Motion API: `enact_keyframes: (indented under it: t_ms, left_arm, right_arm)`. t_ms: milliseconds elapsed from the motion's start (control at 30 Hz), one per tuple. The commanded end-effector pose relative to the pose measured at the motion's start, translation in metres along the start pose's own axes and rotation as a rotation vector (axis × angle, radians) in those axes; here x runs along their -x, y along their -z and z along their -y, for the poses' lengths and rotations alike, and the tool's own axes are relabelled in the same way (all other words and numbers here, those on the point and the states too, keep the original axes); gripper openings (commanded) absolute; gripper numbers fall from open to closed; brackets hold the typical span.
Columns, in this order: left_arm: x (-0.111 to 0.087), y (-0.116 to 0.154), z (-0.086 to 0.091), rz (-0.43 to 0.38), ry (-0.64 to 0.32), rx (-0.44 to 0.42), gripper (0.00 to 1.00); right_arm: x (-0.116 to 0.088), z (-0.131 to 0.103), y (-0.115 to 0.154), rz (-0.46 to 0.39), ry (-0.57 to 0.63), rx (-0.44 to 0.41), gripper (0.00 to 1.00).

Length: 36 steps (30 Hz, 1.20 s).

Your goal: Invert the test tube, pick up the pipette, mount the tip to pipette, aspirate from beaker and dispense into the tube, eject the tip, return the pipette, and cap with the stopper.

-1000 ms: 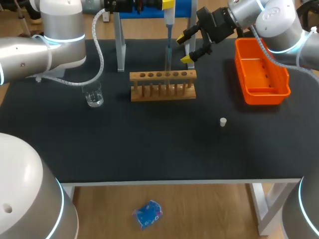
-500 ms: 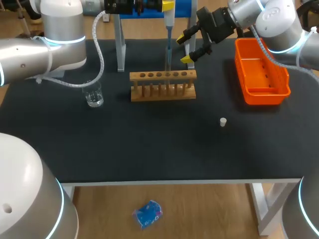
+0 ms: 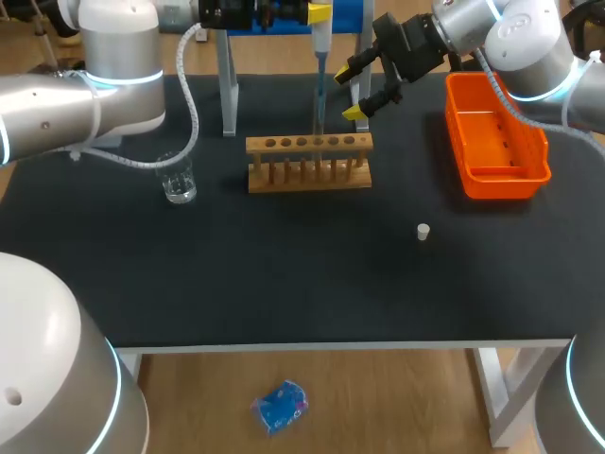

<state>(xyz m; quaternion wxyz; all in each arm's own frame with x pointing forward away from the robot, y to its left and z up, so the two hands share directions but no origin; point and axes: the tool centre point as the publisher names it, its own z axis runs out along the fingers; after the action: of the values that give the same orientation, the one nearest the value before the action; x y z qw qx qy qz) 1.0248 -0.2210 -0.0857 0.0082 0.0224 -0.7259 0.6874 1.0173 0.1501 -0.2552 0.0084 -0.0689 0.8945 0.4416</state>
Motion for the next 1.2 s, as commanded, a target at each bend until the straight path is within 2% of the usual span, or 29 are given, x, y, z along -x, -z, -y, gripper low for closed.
enact_keyframes:
  t_ms: [33,967,1100,1200]
  left_arm:
    - [0.0,-0.001,-0.001,0.003,-0.003,-0.006,0.0]
    - [-0.001,-0.001,-0.001,0.008,-0.003,-0.01,0.0]
    - [-0.001,-0.001,-0.001,0.008,-0.003,-0.01,0.0]
    - [-0.001,-0.001,-0.001,0.008,-0.003,-0.01,0.0]
  right_arm:
    - [0.001,0.0,0.001,-0.004,0.0,-0.003,1.0]
    - [0.001,0.0,0.001,-0.004,0.0,-0.003,1.0]
    - [0.004,-0.001,0.022,0.007,0.001,0.012,1.0]
    - [0.004,-0.005,0.044,0.004,0.001,0.063,1.0]
